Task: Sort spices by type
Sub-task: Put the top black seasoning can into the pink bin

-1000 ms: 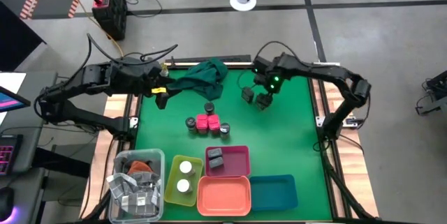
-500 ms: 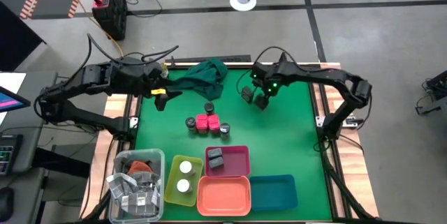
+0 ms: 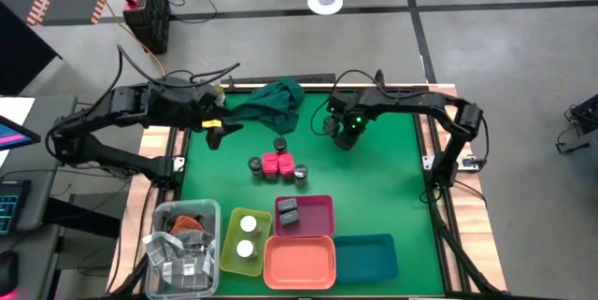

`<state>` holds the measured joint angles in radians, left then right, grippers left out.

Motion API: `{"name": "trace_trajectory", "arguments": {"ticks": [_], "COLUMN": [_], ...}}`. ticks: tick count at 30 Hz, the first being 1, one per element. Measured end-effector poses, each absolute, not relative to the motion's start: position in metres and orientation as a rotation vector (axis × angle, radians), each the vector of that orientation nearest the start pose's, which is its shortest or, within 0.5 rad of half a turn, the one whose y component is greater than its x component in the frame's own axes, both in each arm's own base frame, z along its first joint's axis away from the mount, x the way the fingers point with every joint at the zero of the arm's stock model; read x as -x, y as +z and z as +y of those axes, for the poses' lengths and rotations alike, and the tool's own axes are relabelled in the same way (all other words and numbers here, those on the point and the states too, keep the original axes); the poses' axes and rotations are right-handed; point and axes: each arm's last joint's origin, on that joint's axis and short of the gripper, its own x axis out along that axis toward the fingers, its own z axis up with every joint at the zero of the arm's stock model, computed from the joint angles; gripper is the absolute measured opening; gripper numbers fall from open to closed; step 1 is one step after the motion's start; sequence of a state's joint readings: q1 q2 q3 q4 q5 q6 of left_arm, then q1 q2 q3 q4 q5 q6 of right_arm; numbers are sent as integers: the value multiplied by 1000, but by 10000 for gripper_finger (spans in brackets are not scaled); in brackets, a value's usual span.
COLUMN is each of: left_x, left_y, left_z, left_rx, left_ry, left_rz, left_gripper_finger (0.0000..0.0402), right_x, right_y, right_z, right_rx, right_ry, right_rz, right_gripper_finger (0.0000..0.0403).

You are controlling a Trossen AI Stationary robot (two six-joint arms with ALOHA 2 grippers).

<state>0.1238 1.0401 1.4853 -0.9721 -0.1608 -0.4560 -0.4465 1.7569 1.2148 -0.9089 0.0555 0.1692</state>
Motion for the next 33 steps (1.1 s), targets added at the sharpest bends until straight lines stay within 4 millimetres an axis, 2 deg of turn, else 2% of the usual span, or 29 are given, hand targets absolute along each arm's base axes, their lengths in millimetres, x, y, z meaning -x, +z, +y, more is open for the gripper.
{"name": "trace_trajectory", "arguments": {"ticks": [7,13,18,24,29,33], "left_x": [-161,-161,-161,-161,-162,-163], "left_y": [439,439,439,439,441,443], "left_z": [24,24,24,24,24,24], "left_rx": [445,459,462,448,431,414], "left_ry": [400,389,390,385,376,368], "left_rz": [498,498,497,495,475,461], "left_gripper_finger": [254,254,254,254,254,254], "right_x": [-287,-288,-288,-287,-286,-289], "right_y": [193,195,203,224,241,245], "right_z": [-139,-128,-104,-63,-31,-14], "right_rx": [-390,-349,-304,-258,-230,-212], "right_ry": [-500,-452,-390,-335,-287,-251], "right_rz": [1432,1464,1502,1474,1388,1351], "right_gripper_finger": [230,149,148,185,163,150]}}
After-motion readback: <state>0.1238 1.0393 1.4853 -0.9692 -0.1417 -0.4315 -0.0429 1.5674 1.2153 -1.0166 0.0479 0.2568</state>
